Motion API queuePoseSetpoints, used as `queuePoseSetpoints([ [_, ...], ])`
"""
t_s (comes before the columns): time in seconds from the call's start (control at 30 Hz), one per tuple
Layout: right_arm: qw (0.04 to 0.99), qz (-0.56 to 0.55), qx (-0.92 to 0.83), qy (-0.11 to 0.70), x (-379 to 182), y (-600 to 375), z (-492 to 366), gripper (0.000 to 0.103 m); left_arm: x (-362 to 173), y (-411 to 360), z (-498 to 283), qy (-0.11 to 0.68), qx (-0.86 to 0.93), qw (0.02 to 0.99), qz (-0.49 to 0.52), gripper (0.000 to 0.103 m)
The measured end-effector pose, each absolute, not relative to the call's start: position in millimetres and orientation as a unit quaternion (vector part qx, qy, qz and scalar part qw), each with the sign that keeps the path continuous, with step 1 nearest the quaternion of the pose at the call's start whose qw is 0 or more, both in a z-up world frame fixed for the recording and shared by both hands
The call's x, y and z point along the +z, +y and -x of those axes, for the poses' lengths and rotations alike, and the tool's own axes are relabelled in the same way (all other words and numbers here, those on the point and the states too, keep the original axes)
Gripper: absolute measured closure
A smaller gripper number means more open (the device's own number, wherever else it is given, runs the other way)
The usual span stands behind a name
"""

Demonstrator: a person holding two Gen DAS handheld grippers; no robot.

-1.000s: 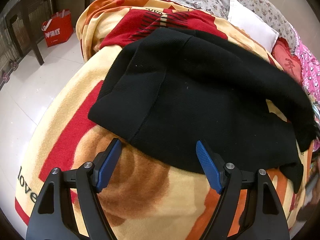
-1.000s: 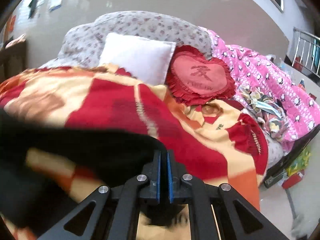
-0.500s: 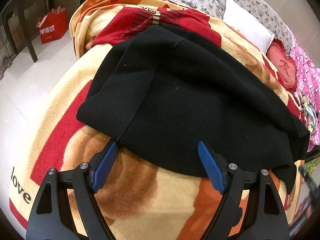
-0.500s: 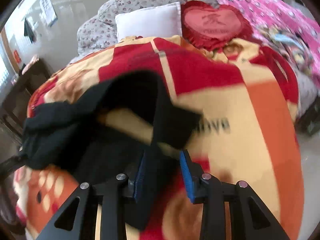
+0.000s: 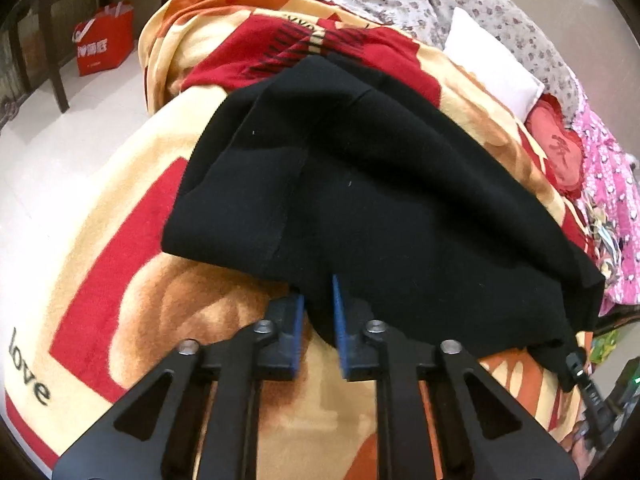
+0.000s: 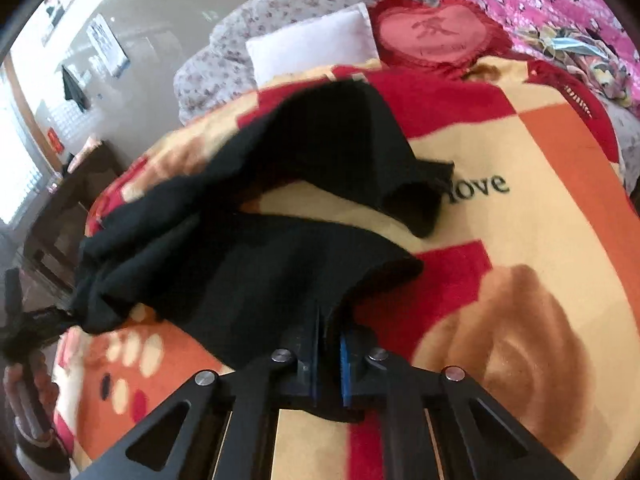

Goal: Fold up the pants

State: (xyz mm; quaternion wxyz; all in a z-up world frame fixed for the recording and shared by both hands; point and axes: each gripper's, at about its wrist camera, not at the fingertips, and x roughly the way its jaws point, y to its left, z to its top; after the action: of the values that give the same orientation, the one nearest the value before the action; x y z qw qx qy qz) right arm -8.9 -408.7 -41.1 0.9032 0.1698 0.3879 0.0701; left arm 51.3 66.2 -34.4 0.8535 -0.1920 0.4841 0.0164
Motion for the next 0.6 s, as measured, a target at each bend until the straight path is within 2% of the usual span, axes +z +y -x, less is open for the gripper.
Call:
queuePoseSetpoints([
  [0.2, 0.925, -0.189, 0.067, 0.321, 16.5, -441.9, 46.0, 0.097, 11.7, 80.1, -30.9, 0.447, -0.024, 0.872, 0.199, 0.098],
  [0.23, 0.927, -0.194, 0.069, 0.314, 24.2, -447.0, 52.2, 0.097, 18.4, 82.4, -26.9, 0.442, -0.025, 0.876, 0.195, 0.102],
  [0.4, 0.931, -0.196, 0.086, 0.295, 51.2, -454.4, 80.7, 0.097, 47.4, 100.6, 6.7, 0.416, -0.036, 0.889, 0.188, 0.102],
  [0.6, 0.928, -0.189, 0.08, 0.311, 42.6, -452.9, 80.5, 0.097, 30.9, 104.8, 17.6, 0.439, -0.041, 0.881, 0.174, 0.102],
])
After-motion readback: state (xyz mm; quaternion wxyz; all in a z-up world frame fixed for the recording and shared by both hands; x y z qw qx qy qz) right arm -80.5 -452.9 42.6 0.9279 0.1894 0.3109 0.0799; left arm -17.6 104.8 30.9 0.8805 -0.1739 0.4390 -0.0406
